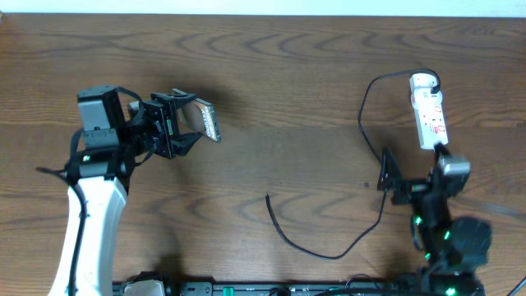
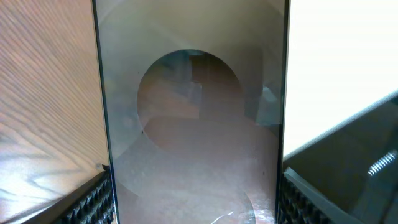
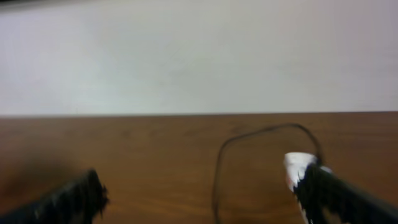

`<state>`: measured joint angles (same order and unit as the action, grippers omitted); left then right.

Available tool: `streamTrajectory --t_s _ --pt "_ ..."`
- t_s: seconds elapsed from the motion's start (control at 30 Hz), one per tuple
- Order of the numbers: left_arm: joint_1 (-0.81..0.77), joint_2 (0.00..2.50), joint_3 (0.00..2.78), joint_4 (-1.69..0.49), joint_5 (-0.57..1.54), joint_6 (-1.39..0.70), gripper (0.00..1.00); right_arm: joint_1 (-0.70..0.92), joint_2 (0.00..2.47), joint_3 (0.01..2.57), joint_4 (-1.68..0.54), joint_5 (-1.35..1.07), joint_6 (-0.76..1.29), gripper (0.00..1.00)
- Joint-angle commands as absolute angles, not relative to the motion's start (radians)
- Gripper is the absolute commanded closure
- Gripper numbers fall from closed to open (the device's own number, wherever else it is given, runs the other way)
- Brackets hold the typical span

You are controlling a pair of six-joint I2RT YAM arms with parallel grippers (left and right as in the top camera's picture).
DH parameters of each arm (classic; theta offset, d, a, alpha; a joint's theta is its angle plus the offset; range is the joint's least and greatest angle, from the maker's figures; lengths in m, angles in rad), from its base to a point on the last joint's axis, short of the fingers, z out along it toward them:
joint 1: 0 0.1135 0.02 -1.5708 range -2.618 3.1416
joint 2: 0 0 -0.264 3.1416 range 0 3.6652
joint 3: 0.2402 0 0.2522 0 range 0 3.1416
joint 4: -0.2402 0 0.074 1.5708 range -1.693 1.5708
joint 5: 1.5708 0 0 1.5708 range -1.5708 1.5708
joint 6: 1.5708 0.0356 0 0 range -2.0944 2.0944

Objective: Plug charger to phone and switch on socket
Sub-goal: 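Reach the right gripper toward the phone held by the left gripper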

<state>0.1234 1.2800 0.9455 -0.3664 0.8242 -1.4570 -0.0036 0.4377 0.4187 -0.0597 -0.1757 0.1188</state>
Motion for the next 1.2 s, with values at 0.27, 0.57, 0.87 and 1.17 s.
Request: streamTrajectory --t_s 0.27,0.57,0.87,1.17 --pt "0.126 1.311 0.978 -0.366 0.644 -1.360 0.93 -0.004 1.327 1.114 -0.361 -1.115 0.225 0.01" --pt "0.094 1.311 0.978 -0.456 0.469 -1.354 0.93 0.118 1.785 1.225 0.130 -1.430 0.521 0.01" --pt "0.014 1.311 0.978 -0.464 0.323 -1.354 0.93 0.313 1.911 1.225 0.191 -1.238 0.639 0.12" --pt "-0.037 1.311 0.978 -0.467 0.241 -1.359 0.93 0.514 1.911 1.225 0.195 -1.026 0.639 0.15"
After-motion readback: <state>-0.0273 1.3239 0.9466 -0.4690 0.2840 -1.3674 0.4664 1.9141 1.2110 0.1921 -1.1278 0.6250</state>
